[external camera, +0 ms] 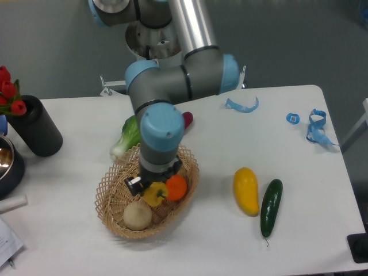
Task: Pick up the yellow pepper from the basket
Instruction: 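Lift the yellow pepper out of the basket and carry it beside the squash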
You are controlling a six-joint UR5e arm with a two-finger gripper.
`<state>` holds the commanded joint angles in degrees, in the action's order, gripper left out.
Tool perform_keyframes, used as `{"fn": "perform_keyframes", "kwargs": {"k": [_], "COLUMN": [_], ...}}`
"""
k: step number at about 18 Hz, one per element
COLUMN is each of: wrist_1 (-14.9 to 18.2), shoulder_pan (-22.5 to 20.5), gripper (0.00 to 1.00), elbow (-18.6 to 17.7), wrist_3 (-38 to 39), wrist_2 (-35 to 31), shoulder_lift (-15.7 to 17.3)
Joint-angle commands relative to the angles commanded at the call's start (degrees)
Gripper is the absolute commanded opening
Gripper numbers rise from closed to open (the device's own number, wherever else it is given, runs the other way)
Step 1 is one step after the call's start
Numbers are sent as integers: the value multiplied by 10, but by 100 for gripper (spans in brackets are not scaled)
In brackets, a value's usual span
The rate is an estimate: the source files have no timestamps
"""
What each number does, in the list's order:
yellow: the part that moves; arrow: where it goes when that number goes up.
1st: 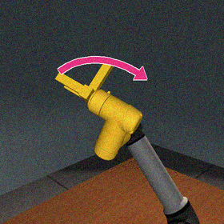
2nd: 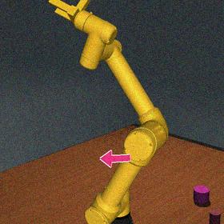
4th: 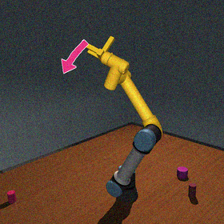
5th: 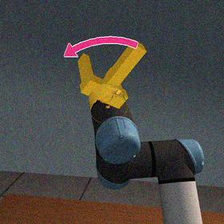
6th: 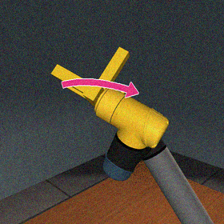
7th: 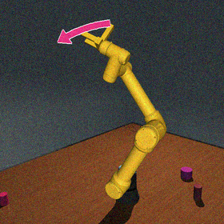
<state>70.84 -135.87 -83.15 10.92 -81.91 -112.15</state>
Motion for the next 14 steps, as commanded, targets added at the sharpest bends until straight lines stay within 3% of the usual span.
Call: {"fn": "perform_keyframes", "kwargs": {"k": [8,14], "wrist_1": [-7,-12], "shoulder_pan": [-115,-176], "gripper": [35,36], "elbow": [4,-1], "wrist_3": [-224,-401], "wrist_2": [-28,-38], "shoulder_lift": [33,33]}}
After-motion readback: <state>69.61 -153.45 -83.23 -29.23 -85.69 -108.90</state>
